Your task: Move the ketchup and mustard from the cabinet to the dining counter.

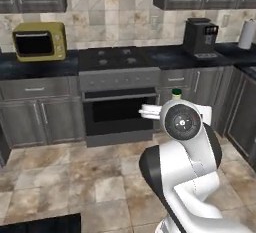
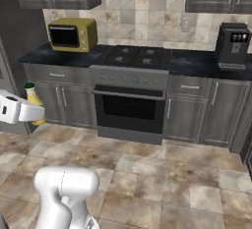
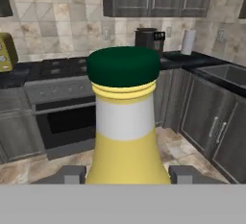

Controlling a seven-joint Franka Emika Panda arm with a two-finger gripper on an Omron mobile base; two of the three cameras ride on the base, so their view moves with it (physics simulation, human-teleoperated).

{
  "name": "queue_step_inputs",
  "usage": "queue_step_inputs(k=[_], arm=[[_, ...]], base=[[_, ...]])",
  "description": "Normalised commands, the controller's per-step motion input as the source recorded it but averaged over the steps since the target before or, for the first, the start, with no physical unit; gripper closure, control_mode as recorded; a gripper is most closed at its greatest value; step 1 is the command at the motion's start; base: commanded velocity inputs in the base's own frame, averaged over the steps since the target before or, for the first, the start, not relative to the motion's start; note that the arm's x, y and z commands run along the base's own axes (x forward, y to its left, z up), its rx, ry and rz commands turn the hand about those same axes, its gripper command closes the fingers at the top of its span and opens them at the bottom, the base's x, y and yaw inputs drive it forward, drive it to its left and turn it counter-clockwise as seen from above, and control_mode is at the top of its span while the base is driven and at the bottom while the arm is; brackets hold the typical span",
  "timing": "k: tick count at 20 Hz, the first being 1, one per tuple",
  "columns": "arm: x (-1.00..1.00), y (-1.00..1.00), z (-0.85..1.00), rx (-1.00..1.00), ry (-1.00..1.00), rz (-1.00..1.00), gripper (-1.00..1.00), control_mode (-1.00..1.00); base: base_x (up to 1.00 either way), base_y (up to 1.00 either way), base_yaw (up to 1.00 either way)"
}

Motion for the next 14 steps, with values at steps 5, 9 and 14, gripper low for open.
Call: queue_step_inputs(k=[5,9,14], arm=[[0.00,0.00,0.00,0.00,0.00,0.00,1.00,1.00],[0.00,0.00,0.00,0.00,0.00,0.00,1.00,1.00],[0.00,0.00,0.00,0.00,0.00,0.00,1.00,1.00]], base=[[0.00,0.52,0.47],[0.00,0.48,0.48],[0.00,0.44,0.47]])
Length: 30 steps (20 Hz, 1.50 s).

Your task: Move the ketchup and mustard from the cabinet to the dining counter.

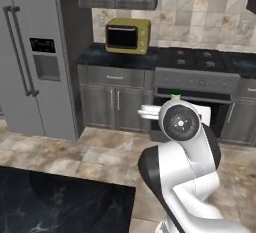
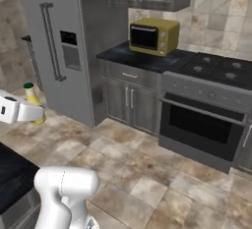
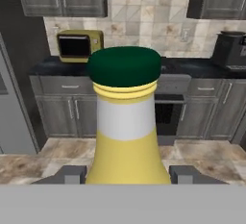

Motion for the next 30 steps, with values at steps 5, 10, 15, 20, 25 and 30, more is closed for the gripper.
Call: queue_step_inputs(k=[5,10,15,20,25,30], arm=[[0.00,0.00,0.00,0.00,0.00,0.00,1.00,1.00],[0.00,0.00,0.00,0.00,0.00,0.00,1.00,1.00],[0.00,0.00,0.00,0.00,0.00,0.00,1.00,1.00],[0.00,0.00,0.00,0.00,0.00,0.00,1.00,1.00],[0.00,0.00,0.00,0.00,0.00,0.00,1.00,1.00],[0.00,0.00,0.00,0.00,0.00,0.00,1.00,1.00]], base=[[0.04,-0.01,0.37],[0.33,-0.42,0.28],[0.45,-0.40,0.34],[0.45,-0.39,0.39],[0.30,-0.41,0.38],[0.14,-0.51,0.36]])
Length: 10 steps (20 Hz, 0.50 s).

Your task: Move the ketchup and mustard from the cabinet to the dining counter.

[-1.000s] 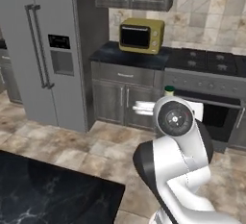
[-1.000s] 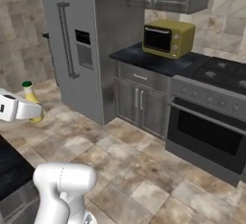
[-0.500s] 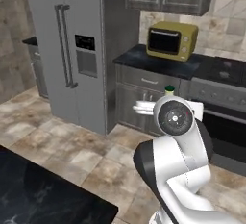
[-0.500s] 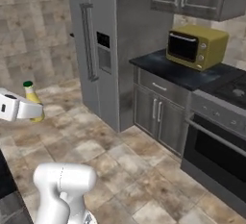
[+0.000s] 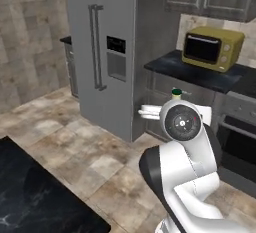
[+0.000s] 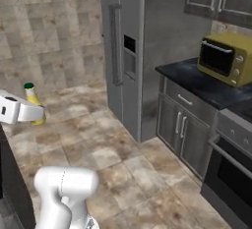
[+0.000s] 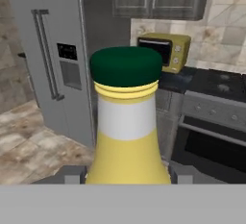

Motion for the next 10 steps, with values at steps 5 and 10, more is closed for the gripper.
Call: queue_step_inputs(k=[5,10], arm=[[0.00,0.00,0.00,0.00,0.00,0.00,1.00,1.00],[0.00,0.00,0.00,0.00,0.00,0.00,1.00,1.00]], base=[[0.20,-0.48,0.38],[0.27,-0.46,0.38]])
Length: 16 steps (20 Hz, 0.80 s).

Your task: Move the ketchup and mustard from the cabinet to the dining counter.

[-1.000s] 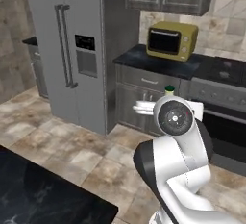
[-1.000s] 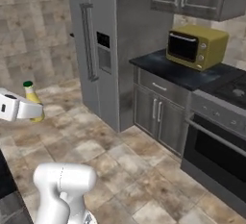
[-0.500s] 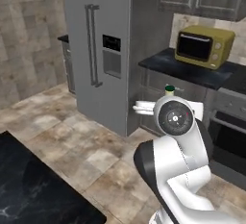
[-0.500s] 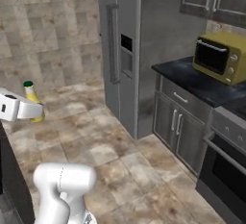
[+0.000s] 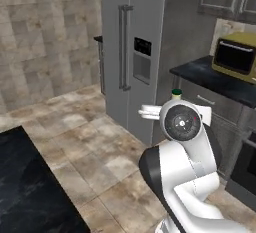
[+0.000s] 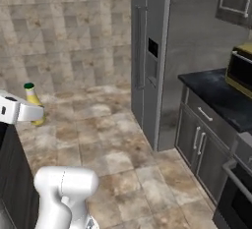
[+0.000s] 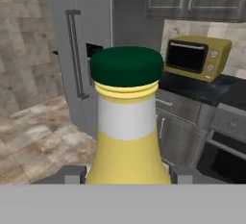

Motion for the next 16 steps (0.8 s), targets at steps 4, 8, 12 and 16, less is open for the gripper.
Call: queue_step_inputs(k=[4,8,12,16], arm=[[0.00,0.00,0.00,0.00,0.00,0.00,1.00,1.00],[0.00,0.00,0.00,0.00,0.00,0.00,1.00,1.00],[0.00,0.00,0.00,0.00,0.00,0.00,1.00,1.00],[0.00,0.00,0.00,0.00,0.00,0.00,1.00,1.00]], base=[[0.28,-0.45,0.39],[0.31,-0.44,0.39],[0.36,-0.40,0.38],[0.46,-0.36,0.39]])
